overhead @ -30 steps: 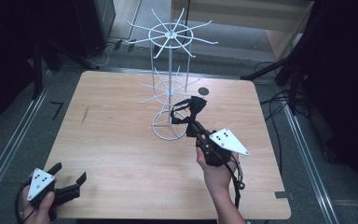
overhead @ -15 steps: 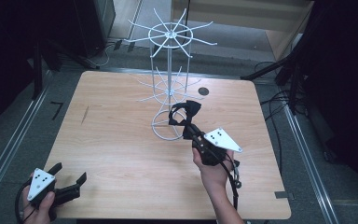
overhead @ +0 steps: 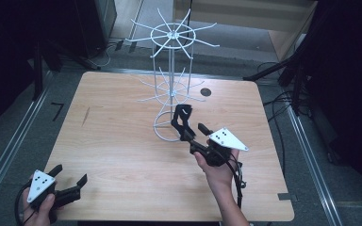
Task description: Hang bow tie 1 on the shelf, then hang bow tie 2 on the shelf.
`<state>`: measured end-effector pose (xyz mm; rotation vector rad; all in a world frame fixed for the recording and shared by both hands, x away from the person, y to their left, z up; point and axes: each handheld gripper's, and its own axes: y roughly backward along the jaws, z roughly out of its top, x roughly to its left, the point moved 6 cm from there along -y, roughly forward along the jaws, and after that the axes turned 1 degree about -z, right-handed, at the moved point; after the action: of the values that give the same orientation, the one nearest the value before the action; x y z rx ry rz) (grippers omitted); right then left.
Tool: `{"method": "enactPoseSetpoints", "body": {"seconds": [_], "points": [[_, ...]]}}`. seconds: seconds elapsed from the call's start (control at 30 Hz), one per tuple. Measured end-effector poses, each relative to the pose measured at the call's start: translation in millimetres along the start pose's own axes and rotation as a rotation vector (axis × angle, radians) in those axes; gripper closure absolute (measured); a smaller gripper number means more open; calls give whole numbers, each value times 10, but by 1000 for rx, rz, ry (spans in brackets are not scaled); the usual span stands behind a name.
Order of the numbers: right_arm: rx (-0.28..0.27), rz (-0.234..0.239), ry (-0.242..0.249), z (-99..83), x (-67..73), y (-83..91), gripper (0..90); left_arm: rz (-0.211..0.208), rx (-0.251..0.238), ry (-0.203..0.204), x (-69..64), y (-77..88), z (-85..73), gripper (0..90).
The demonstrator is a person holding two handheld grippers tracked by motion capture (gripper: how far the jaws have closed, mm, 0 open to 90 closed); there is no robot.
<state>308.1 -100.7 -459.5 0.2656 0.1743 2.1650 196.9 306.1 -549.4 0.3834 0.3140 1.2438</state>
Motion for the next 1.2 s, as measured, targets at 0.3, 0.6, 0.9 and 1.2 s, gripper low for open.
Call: {"method": "enactPoseSetpoints", "body": {"seconds": [0.3, 0.6, 0.9, 1.2], "points": [[10, -11, 10, 19, -91, 101, 299, -6, 14, -6, -5, -23, 2, 72], [3, -41, -7, 31, -267, 237, 299, -1, 16, -5, -2, -55, 18, 71], [18, -104, -35, -12, -491, 366, 313, 7, 16, -4, 8, -65, 24, 71], [79, -169, -55, -184, -705, 402, 324, 12, 13, -4, 9, -91, 38, 71]]}}
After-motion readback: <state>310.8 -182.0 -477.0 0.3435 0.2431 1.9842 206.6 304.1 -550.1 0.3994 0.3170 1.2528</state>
